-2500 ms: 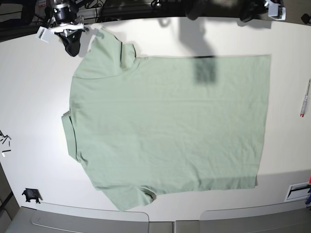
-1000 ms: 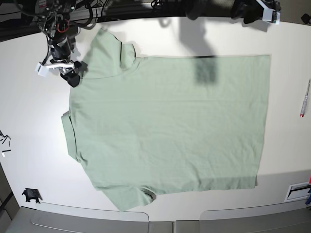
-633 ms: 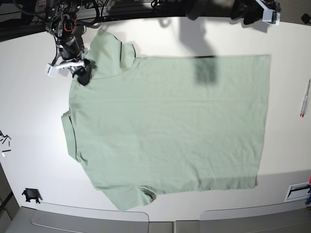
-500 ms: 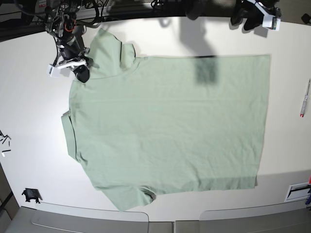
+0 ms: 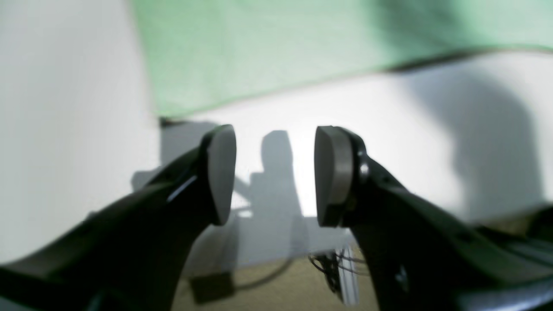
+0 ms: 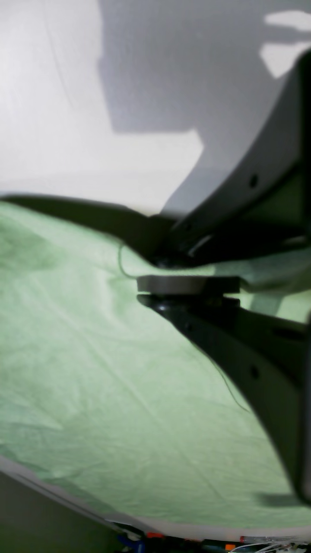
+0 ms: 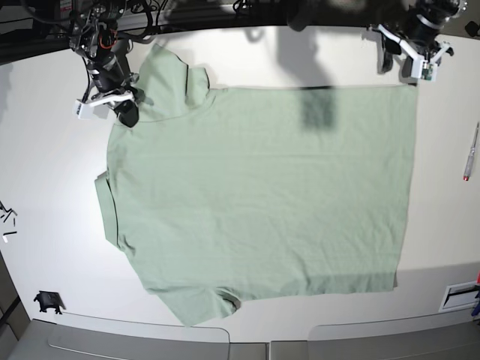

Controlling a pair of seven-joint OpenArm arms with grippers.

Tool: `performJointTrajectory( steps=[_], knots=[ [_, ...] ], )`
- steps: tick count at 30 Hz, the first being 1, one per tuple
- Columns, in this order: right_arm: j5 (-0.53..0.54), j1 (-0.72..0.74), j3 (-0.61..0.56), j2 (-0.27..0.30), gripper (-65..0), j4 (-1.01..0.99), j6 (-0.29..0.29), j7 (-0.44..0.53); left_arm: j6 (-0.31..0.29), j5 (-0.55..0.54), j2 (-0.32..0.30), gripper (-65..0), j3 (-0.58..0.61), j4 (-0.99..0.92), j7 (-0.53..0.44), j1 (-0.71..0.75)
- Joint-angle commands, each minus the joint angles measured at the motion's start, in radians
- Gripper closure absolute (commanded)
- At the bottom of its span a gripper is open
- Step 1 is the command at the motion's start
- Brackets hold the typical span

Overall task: Fold the T-shirt properly
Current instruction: 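Move left gripper to the opposite shoulder corner and grasp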

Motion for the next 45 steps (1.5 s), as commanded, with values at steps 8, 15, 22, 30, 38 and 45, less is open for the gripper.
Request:
performJointTrajectory(
  steps=[8, 15, 22, 30, 38, 45],
  knots=[
    [0.008, 0.0, 0.001, 0.008, 0.0, 0.008, 0.0, -0.002, 0.005, -0.023, -0.116, -27.1, -0.016, -0.264, -0.019, -0.123],
    [0.008, 0.0, 0.001, 0.008, 0.0, 0.008, 0.0, -0.002, 0.004, -0.298, -0.135, -27.0, -0.195, -0.442, -0.017, -0.217],
    [0.008, 0.0, 0.001, 0.008, 0.0, 0.008, 0.0, -0.002, -0.081, -0.539, -0.114, -27.0, -0.252, -0.62, 0.076, -0.285],
    [0.008, 0.0, 0.001, 0.008, 0.0, 0.008, 0.0, -0.003, -0.186, -0.697, 0.005, -27.0, -0.243, -0.713, 0.242, -0.343],
    [0.008, 0.0, 0.001, 0.008, 0.0, 0.008, 0.0, -0.004, -0.187, -0.612, 0.015, -26.9, -0.113, -0.713, 0.273, -0.348],
    [0.008, 0.0, 0.001, 0.008, 0.0, 0.008, 0.0, -0.003, -0.187, -0.535, 0.009, -26.6, -0.101, -0.713, 0.274, -0.365]
  ],
)
